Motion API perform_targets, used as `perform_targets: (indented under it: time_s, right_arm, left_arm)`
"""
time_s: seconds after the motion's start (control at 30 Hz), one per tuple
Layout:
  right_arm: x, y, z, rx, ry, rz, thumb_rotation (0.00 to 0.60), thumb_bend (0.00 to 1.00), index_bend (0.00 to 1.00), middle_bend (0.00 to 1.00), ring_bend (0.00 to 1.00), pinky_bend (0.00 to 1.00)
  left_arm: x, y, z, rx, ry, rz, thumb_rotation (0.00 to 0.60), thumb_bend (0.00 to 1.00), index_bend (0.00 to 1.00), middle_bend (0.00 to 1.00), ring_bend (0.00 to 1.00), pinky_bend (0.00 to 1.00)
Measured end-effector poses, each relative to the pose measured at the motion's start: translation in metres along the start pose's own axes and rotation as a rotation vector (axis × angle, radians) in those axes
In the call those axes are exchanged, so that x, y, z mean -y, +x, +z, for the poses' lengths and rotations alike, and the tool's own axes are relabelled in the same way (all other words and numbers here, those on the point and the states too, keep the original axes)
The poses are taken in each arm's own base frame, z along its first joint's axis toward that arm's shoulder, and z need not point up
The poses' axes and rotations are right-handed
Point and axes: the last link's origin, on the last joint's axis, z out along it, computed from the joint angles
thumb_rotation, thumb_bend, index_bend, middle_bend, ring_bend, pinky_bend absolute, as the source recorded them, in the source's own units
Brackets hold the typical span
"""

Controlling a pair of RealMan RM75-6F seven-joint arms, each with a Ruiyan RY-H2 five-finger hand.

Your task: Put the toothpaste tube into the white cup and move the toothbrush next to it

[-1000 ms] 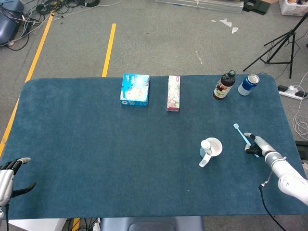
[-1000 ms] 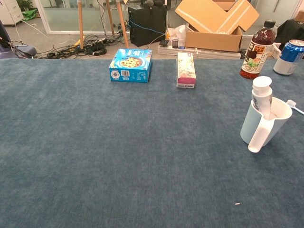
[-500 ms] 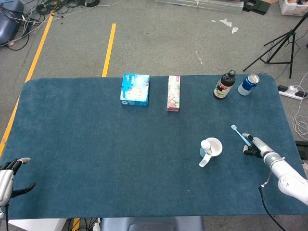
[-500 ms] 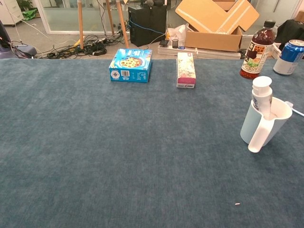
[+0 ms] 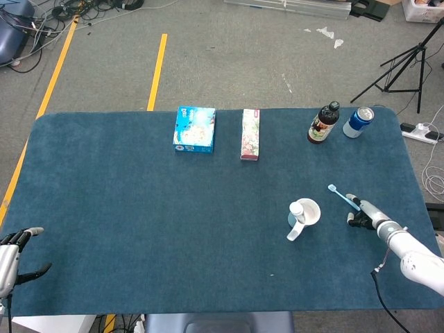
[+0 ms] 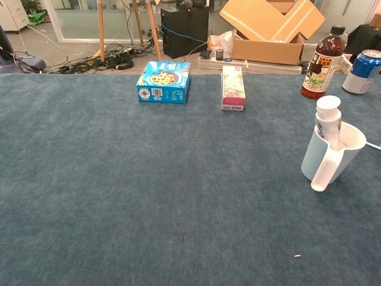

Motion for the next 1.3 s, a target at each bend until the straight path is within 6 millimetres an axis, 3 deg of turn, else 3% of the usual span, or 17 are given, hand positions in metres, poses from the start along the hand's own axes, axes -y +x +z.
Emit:
perform_targets:
  time_s: [0.77,1.3]
  right_arm:
    - [0.0,-0.014,-0.017,0.07,0.031,-0.049,0.6,0.64,0.05,0.93,1.0,1.0]
    - [-0.007,-0.022,-0.04,0.084,0.046,-0.093,0.6,0.64,0.05,0.93,1.0,1.0]
  left_arm:
    - [0.0,-0.001,0.0,0.003,0.001,0.004,0.6,0.1,0.28,0.34,0.35,0.45]
    - [0.0,-0.002,0.001,0.005,0.001,0.009,0.6,0.1,0.28,0.34,0.35,0.45]
